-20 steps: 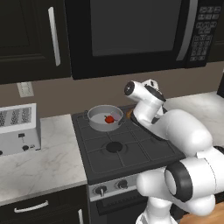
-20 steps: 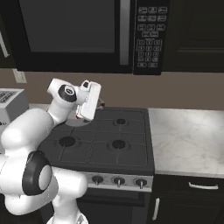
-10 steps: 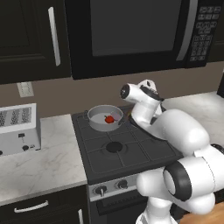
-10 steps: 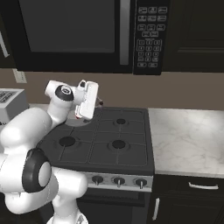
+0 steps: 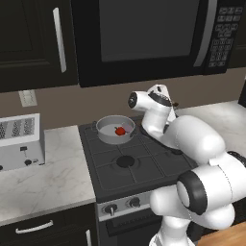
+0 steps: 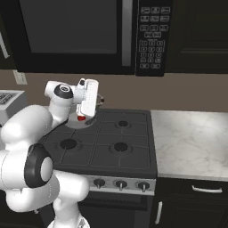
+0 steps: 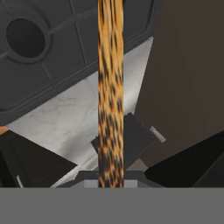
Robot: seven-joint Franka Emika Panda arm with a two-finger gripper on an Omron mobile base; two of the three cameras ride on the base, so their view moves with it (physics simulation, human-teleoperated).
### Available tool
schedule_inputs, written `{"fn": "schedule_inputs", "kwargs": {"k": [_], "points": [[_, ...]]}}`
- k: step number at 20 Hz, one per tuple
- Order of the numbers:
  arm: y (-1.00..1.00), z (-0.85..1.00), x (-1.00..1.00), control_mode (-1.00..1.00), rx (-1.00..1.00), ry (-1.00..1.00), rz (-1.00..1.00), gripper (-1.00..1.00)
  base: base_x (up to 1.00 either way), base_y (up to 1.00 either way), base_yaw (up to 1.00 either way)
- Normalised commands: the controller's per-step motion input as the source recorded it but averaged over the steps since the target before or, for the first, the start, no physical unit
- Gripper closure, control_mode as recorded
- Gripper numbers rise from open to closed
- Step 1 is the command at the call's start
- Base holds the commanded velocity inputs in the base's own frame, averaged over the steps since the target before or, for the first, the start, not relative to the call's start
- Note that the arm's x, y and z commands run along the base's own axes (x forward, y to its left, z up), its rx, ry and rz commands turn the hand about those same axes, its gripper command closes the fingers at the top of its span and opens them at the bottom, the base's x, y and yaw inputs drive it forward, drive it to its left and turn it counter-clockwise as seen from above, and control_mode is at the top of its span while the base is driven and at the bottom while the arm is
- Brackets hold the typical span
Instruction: Put the bell pepper and eggplant in the pot. Retrieve the spatula and lightly stir the vegetables in the pot.
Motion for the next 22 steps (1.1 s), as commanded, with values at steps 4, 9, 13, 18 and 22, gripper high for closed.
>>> {"fn": "schedule_inputs", "kwargs": {"k": [4,9,13,18,22], "points": [[0.13,-0.03,0.04,-1.0,0.0,0.0,0.0,1.0,0.0,0.0,0.0],[0.41,-0.16,0.13,-1.0,0.0,0.0,0.0,1.0,0.0,0.0,0.0],[0.27,0.0,0.2,-1.0,0.0,0.0,0.0,1.0,0.0,0.0,0.0],[0.0,0.0,0.2,-1.0,-0.01,0.0,-0.02,1.0,0.0,0.0,0.0],[-0.01,0.0,0.17,-1.0,-0.01,0.0,-0.05,1.0,0.0,0.0,0.0]]}}
